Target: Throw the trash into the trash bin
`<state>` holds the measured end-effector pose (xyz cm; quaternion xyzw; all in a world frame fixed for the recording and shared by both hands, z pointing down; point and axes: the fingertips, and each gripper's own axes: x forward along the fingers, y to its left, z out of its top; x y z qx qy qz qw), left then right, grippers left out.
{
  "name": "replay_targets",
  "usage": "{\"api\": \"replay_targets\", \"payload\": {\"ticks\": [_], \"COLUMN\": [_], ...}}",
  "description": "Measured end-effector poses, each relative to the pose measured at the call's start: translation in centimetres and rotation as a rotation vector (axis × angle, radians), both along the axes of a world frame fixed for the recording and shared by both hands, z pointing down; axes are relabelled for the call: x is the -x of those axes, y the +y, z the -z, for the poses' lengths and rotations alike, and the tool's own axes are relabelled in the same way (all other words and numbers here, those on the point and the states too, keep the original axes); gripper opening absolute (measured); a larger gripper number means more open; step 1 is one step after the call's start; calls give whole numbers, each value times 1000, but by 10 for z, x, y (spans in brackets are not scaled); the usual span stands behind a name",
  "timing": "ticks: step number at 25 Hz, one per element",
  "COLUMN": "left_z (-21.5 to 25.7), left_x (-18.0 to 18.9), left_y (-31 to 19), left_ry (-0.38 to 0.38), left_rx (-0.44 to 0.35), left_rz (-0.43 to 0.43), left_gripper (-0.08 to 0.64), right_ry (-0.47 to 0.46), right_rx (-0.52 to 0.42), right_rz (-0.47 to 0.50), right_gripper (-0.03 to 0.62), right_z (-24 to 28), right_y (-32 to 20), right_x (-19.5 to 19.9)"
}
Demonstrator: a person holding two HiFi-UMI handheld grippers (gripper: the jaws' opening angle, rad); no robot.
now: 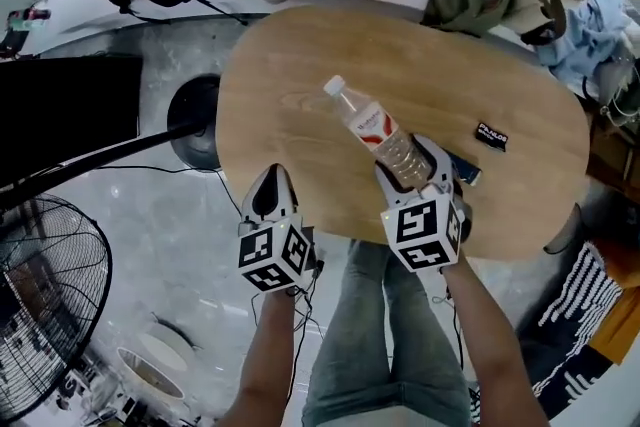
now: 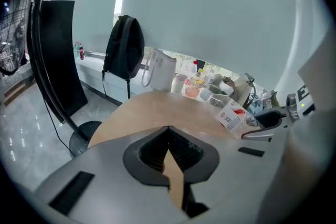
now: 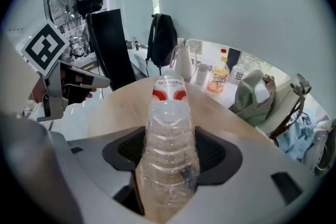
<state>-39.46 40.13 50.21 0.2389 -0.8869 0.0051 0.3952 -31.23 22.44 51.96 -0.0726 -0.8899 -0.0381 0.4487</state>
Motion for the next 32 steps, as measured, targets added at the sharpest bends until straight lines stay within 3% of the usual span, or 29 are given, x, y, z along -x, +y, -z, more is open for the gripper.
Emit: {"api": "replay_targets", "payload": {"ticks": [11,20,26,32], "left_z": [91,162,193,201], "left_x": [-19,-50,-95,-167], "left_y": [-99,-189,-257,-317], "left_ry": [-32,-85,-120,-111], "left_rx": [-58,-102,-143,-168], "left_rz": [-208,-468,-622,-729], "left_gripper": [14,14,12,13], "right_ry": [-73,-145,-189,-210], "right_rx": [-34,-75,-107,-122], "right_rz": [-283,-579,-747,-872], "right_gripper": [289,289,290,290], "right_z": [103,185,215,224], "right_y": [-81,-144,-187,-232], "right_x": [-57,-139,-207,-284]}}
